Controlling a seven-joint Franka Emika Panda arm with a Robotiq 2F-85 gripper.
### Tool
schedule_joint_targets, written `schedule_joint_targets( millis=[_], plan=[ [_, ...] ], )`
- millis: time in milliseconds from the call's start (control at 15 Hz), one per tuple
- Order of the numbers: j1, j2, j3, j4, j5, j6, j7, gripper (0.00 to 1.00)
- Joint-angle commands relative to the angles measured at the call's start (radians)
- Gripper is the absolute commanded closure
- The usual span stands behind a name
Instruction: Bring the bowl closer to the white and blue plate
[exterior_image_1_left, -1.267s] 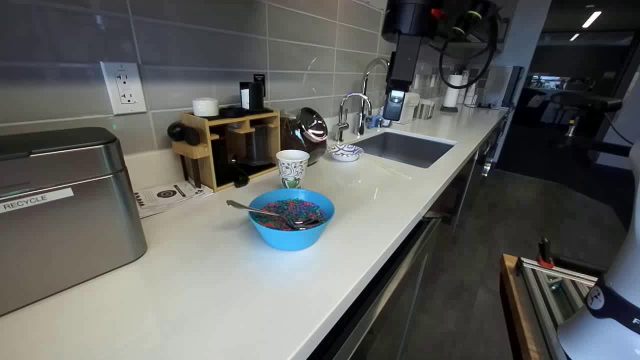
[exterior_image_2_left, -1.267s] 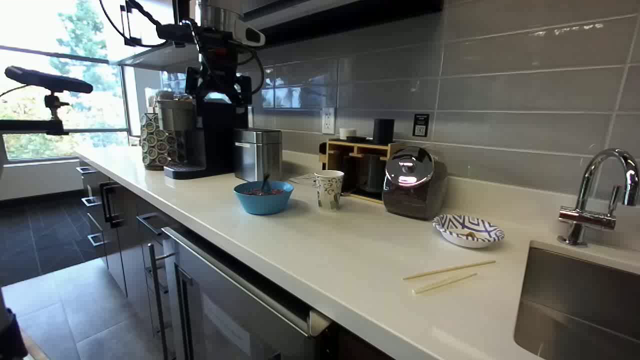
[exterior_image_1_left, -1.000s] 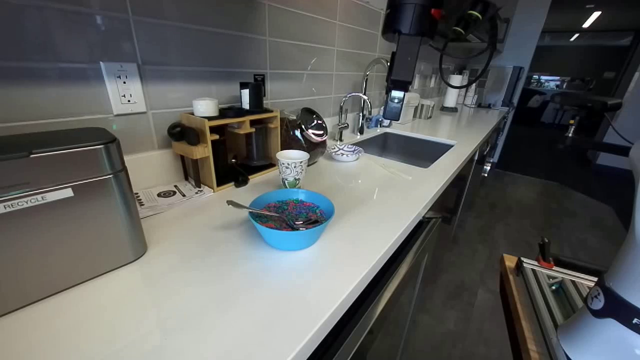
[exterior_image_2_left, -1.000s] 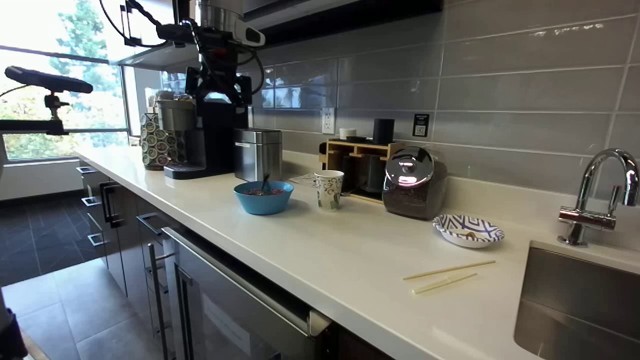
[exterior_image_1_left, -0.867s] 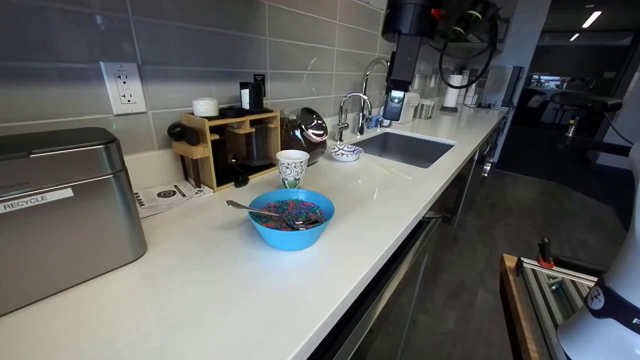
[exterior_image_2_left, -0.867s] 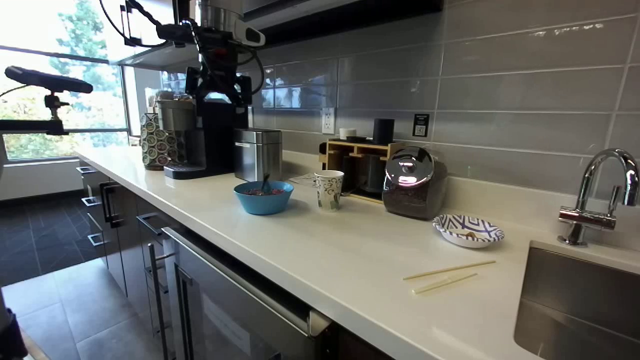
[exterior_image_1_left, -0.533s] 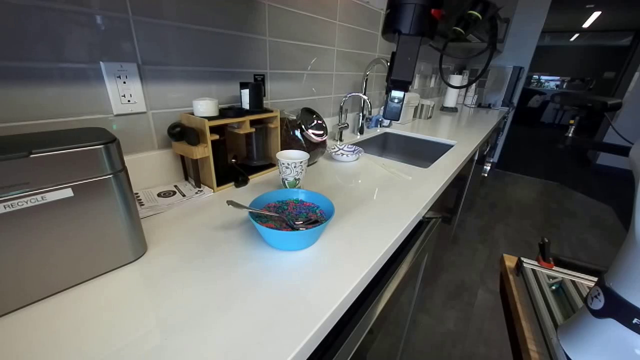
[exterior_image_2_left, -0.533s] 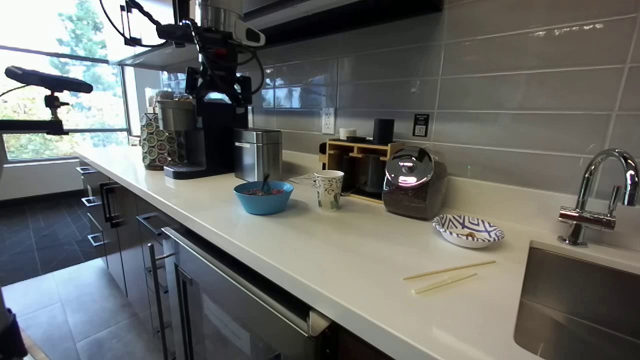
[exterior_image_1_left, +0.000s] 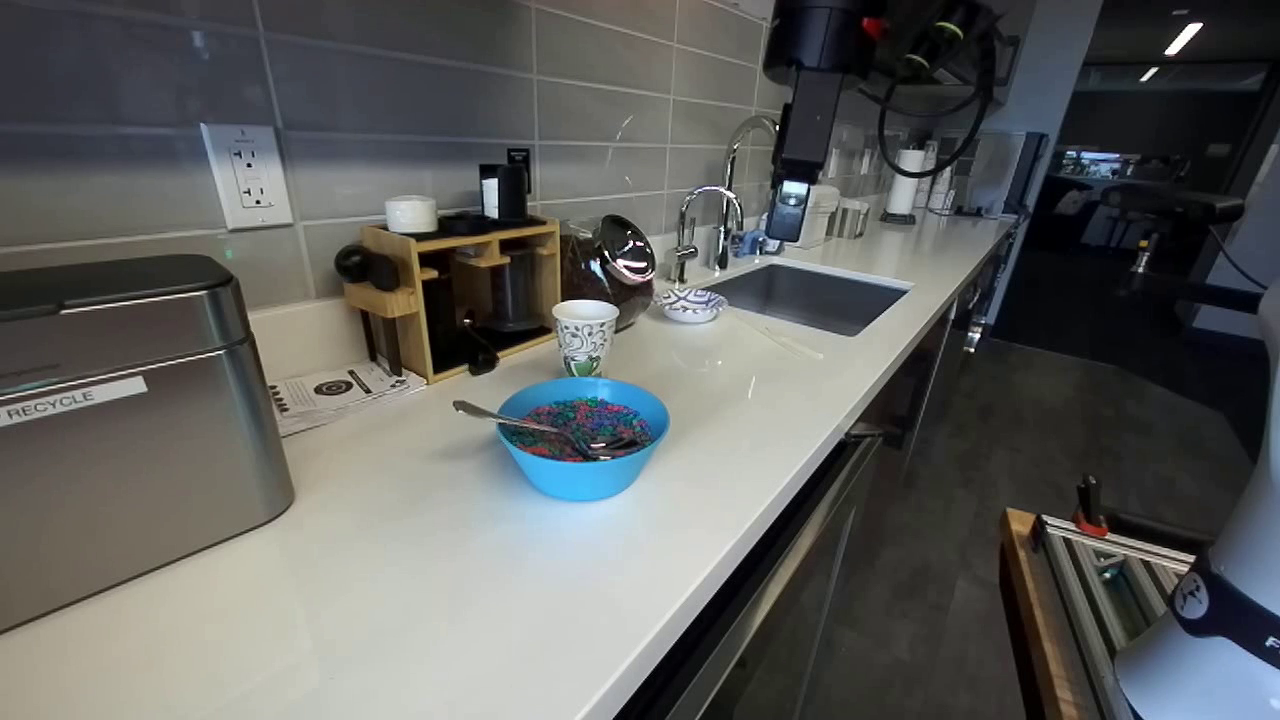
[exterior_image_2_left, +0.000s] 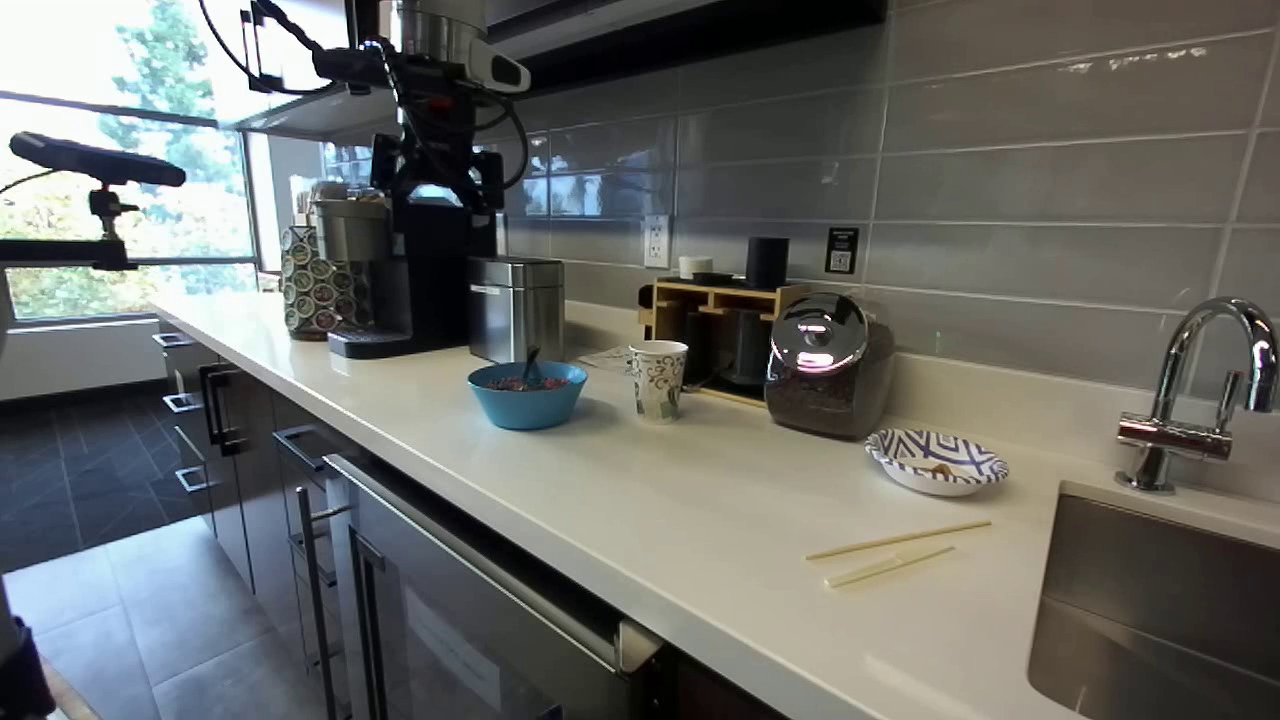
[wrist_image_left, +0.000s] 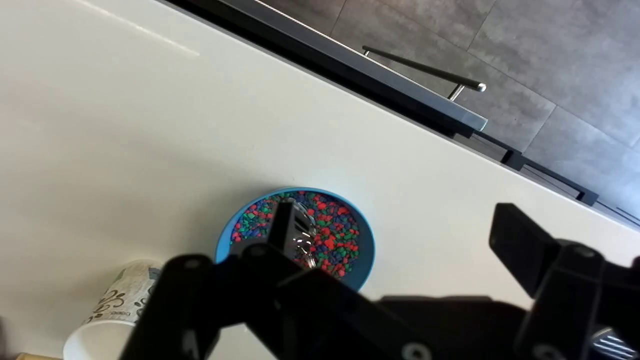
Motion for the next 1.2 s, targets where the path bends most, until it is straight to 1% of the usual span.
schedule_joint_targets(
  millis=[0, 267, 333, 400, 733, 1000, 1133],
  plan=[
    [-0.010, 0.001, 0.009, 0.003, 0.004, -0.004, -0.003, 0.00],
    [-0.010, 0.001, 0.009, 0.003, 0.004, -0.004, -0.003, 0.00],
    [-0.016, 0.017, 0.014, 0.003, 0.006, 0.037, 0.019, 0.00],
    [-0.011, 0.023, 0.005, 0.002, 0.034, 0.066, 0.015, 0.00],
    [-0.041, 0.075, -0.013, -0.064, 0.079, 0.260, 0.049, 0.00],
    [-0.032, 0.136, -0.041, -0.129, 0.156, 0.397, 0.009, 0.00],
    [-0.033, 0.167, -0.048, -0.160, 0.190, 0.464, 0.009, 0.00]
  ],
)
